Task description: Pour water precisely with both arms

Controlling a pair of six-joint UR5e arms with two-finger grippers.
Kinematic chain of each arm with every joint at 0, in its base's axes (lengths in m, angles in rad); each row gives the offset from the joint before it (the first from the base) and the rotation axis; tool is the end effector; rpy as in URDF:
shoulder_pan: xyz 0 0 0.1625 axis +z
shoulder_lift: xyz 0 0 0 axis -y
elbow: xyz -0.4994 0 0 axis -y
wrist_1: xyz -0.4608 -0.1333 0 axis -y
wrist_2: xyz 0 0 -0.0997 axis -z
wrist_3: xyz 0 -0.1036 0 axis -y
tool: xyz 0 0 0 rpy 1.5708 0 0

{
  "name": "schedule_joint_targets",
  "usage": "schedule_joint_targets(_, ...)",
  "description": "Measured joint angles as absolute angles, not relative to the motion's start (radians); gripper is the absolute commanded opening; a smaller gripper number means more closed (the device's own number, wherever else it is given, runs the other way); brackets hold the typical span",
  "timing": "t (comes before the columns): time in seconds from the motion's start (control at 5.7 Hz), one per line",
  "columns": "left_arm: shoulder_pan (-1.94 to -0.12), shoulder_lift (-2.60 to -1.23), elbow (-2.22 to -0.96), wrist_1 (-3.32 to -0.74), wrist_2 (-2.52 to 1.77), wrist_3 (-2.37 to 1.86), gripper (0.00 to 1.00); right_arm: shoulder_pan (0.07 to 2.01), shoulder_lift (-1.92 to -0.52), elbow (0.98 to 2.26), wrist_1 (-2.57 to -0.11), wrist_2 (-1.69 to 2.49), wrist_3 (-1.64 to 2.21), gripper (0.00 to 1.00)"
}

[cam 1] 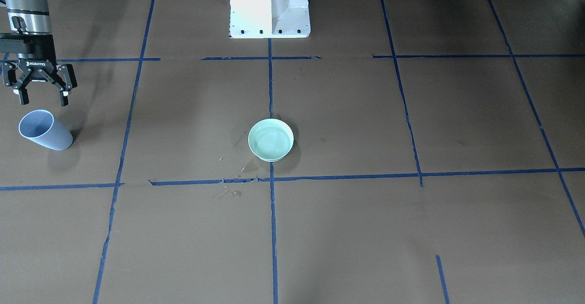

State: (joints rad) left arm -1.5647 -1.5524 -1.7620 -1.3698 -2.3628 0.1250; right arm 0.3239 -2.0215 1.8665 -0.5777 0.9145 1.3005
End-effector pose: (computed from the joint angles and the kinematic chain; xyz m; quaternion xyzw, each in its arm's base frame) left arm -0.0563 -0.5427 0.6581 0.0099 0.3858 0.0550 0.9209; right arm -0.2839 -0.3026 0.6640 0.3943 -0.2821 0.1543 0.8609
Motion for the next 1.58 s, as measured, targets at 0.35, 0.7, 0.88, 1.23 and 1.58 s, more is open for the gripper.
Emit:
schedule_joint_targets(0.35,-1.565,-1.552,-1.762,-1.370,-2.363,0.123,1.00,0.284,-1.967,1.794,-0.575,0.766,1.352,1.00)
schedule_joint_targets(0.7,-1.565,-1.552,-1.762,-1.370,-2.362,0.123,1.00,0.271,-1.892,1.684,-0.539,0.673,1.357,1.00)
schedule_joint_targets(0.88,-1.565,-1.552,-1.762,-1.370,-2.362,0.123,1.00,0.268,-1.878,1.656,-0.525,0.644,1.358,1.00)
schedule_joint_targets(1.23,-1.565,-1.550,-1.761,-1.370,-2.362,0.125,1.00,0.267,-1.842,1.608,-0.519,0.595,1.355,1.00)
schedule_joint_targets(1.58,-1.565,-1.548,-1.762,-1.370,-2.362,0.127,1.00,0.267,-1.796,1.549,-0.517,0.566,1.351,1.00)
